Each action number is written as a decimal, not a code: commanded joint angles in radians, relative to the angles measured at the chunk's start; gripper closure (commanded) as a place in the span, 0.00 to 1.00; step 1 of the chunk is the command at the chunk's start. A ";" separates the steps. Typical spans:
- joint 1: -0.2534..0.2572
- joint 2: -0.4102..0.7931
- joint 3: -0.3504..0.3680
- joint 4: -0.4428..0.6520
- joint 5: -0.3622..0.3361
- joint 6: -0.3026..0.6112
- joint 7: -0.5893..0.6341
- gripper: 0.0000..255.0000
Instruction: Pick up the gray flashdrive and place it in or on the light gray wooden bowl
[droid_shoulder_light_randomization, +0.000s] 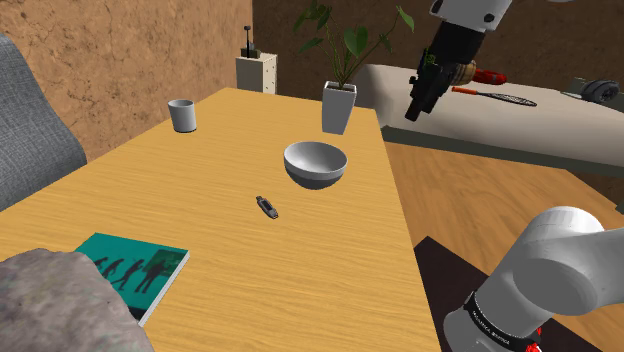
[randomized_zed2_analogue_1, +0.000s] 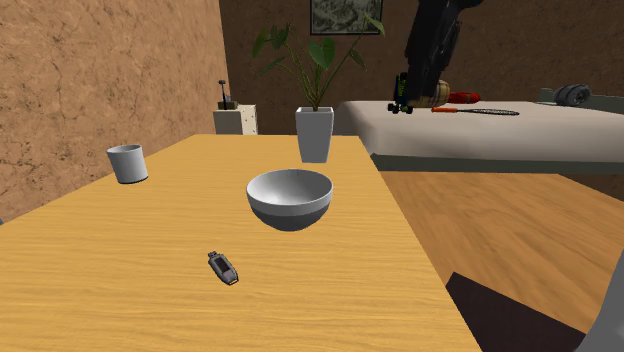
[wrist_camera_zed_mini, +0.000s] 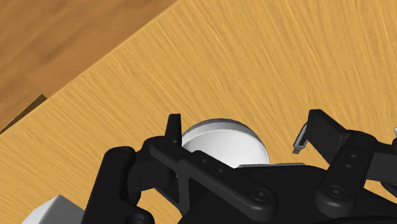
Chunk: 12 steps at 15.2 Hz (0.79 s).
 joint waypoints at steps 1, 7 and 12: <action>0.000 0.000 0.000 0.000 0.000 0.000 0.000 0.00; 0.006 0.109 0.113 -0.043 0.053 0.138 0.127 0.00; 0.005 0.236 0.207 -0.042 0.079 0.252 0.233 0.00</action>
